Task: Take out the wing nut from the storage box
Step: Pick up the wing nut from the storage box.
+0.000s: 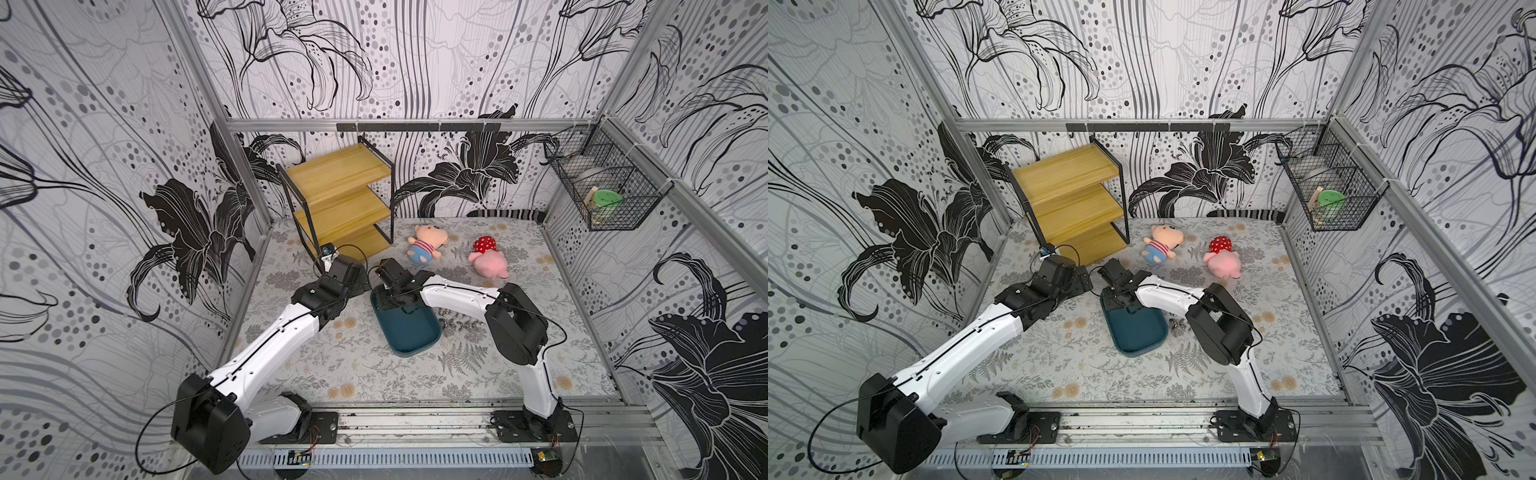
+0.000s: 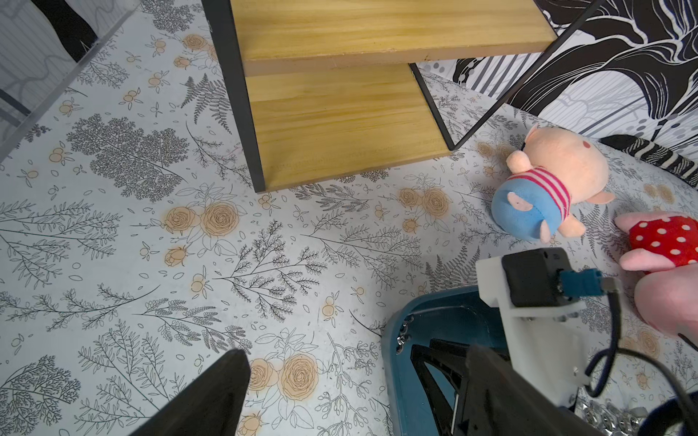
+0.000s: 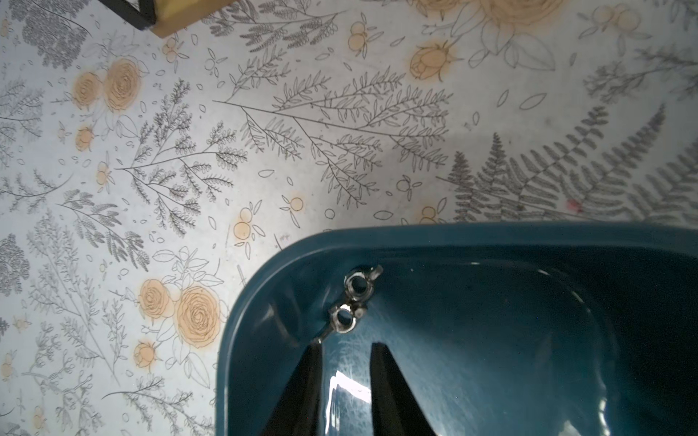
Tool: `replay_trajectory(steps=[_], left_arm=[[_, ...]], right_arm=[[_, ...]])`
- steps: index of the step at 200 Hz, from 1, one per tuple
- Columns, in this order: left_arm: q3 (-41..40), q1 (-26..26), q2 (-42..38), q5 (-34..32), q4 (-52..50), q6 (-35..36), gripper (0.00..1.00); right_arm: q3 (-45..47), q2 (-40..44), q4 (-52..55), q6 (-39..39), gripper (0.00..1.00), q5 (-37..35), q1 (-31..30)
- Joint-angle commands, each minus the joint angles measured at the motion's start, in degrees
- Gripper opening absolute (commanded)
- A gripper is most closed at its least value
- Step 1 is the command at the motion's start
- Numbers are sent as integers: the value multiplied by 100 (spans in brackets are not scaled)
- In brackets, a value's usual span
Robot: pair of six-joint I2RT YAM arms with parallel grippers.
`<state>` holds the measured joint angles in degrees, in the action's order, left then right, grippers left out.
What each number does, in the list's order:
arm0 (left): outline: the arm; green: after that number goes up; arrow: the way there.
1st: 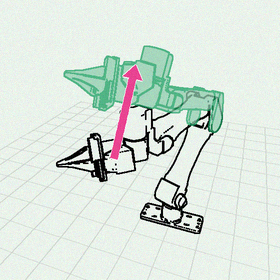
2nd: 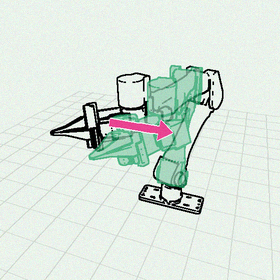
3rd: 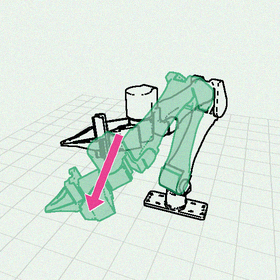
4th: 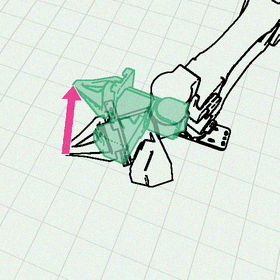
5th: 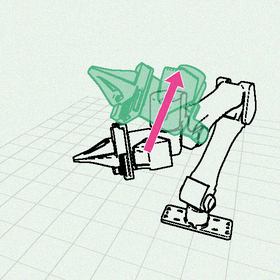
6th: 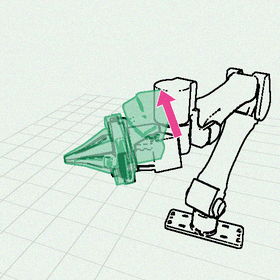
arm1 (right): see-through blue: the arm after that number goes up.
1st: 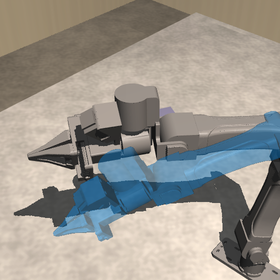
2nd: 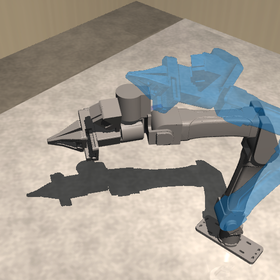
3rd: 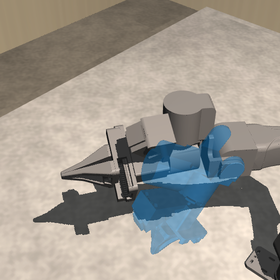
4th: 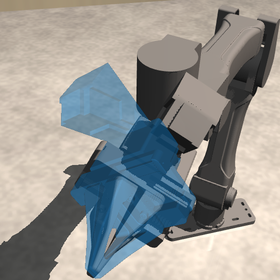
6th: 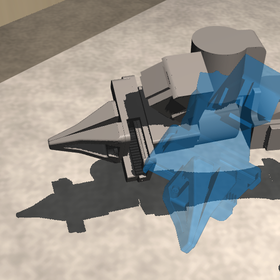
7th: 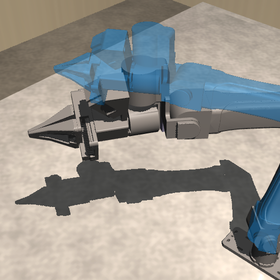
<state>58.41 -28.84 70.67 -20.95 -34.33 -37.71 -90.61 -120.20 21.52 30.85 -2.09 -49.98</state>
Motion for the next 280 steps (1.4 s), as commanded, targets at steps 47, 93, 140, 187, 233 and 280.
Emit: replay_trajectory(steps=[47,93,140,187,233,280], left_arm=[[-5,-21,-125,-98,40,-42,95],[-14,-25,-118,-116,22,-44,95],[-15,-23,-145,-129,-2,-43,95],[52,-23,-116,-122,-13,-34,95],[150,-24,-46,-93,-14,-17,95],[237,-25,-2,-83,-47,-3,95]], right_arm=[[-291,-511,69,162,27,81,-56],[-329,-694,52,211,23,-26,-56],[-368,-733,71,229,15,-103,-56],[-273,-483,171,145,8,-273,-48],[-220,-180,293,30,4,-381,-47],[-229,-74,345,-26,1,-416,-43]])
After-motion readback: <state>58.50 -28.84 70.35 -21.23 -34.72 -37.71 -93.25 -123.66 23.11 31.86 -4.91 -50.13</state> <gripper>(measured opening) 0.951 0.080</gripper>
